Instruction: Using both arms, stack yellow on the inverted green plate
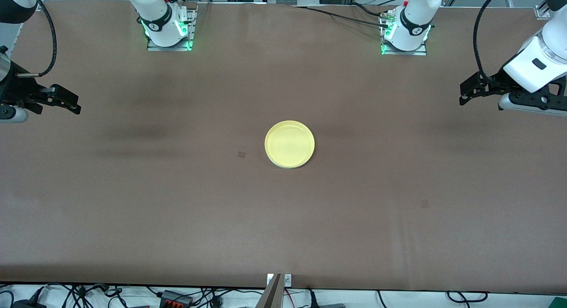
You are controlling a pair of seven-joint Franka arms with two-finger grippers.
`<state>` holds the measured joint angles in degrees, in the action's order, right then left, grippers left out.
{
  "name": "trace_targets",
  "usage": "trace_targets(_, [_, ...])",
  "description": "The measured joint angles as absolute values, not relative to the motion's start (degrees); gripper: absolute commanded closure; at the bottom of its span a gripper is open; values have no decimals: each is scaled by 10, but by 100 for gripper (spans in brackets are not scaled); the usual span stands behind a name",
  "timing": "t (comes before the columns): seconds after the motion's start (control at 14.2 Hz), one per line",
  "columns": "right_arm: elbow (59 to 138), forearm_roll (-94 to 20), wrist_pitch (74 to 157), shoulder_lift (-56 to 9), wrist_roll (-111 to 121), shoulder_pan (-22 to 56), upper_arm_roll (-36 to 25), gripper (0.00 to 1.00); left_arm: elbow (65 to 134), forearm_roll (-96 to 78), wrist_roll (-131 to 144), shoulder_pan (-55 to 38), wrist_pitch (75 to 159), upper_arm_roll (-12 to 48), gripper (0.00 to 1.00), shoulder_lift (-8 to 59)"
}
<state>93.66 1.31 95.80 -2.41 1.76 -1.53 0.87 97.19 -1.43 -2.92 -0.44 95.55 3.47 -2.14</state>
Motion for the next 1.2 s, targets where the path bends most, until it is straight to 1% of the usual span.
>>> trace_targets(1.2, [937, 25, 963, -29, 21, -17, 9, 0, 960, -12, -30, -4, 943, 43, 0, -21])
